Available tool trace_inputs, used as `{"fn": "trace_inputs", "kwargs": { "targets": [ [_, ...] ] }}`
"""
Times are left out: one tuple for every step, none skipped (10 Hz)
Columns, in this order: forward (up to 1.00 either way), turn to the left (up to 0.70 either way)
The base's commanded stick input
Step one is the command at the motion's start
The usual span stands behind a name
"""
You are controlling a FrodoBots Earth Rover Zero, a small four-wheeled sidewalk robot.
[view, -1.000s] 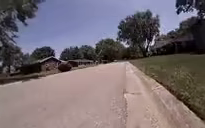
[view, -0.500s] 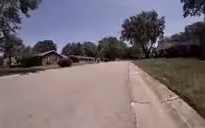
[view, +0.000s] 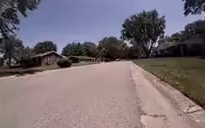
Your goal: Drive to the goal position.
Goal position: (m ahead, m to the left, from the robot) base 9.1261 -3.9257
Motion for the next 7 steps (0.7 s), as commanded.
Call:
{"fn": "trace_inputs", "kwargs": {
  "targets": [
    [0.7,-0.28],
    [0.7,-0.35],
    [0.7,-0.35],
    [0.7,-0.35],
    [0.7,-0.28],
    [0.7,-0.21],
    [0.7,-0.13]
  ]
}}
